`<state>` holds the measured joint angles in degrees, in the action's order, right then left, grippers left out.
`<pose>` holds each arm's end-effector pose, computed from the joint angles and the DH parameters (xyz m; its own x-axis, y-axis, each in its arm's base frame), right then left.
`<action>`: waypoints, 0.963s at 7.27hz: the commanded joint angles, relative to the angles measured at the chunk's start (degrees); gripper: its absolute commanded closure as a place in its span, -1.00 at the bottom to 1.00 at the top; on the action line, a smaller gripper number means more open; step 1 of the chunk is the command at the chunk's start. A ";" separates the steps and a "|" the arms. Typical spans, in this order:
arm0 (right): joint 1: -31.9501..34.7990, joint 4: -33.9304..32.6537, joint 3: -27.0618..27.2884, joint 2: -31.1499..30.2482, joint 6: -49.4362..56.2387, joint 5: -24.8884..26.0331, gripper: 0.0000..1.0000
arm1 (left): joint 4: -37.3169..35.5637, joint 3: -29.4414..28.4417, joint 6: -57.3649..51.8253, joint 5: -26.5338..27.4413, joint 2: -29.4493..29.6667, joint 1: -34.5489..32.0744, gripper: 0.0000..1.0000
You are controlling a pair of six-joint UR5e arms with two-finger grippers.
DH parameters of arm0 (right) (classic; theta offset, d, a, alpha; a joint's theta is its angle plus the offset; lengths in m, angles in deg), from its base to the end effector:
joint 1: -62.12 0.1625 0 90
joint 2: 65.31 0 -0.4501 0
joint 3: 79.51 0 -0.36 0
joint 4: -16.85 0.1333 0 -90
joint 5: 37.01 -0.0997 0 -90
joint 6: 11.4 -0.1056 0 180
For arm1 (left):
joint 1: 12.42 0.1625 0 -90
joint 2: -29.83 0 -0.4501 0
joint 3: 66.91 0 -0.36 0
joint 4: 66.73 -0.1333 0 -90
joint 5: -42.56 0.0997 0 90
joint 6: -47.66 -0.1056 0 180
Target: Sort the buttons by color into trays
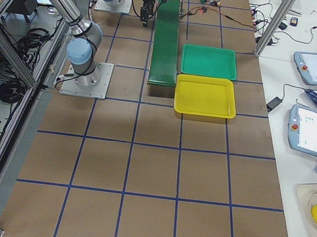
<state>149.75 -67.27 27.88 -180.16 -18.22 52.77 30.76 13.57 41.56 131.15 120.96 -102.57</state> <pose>0.1224 -0.2757 0.5149 -0.9872 0.1596 -0.0071 0.1597 0.9868 -0.0269 -0.1371 -0.4660 0.5611 -0.9938 0.1092 0.0228 0.1088 0.9939 -0.0182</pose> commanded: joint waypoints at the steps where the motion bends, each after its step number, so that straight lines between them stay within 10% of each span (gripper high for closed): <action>1: 0.00 -0.08 0.54 -0.03 0.14 -0.05 -1.00 | 0.16 0.64 -0.84 0.00 -0.16 0.51 -1.00; 4: 0.00 -0.69 2.22 0.23 0.05 0.22 -1.00 | -2.91 7.29 -14.58 -0.53 1.24 11.36 -1.00; 7: -0.26 -0.88 2.48 3.12 -1.09 0.47 -1.00 | -21.13 24.04 -41.70 -0.53 2.30 28.14 -1.00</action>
<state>149.64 -68.34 30.19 -178.20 -19.09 52.70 17.54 30.32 11.42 130.70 122.86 -81.07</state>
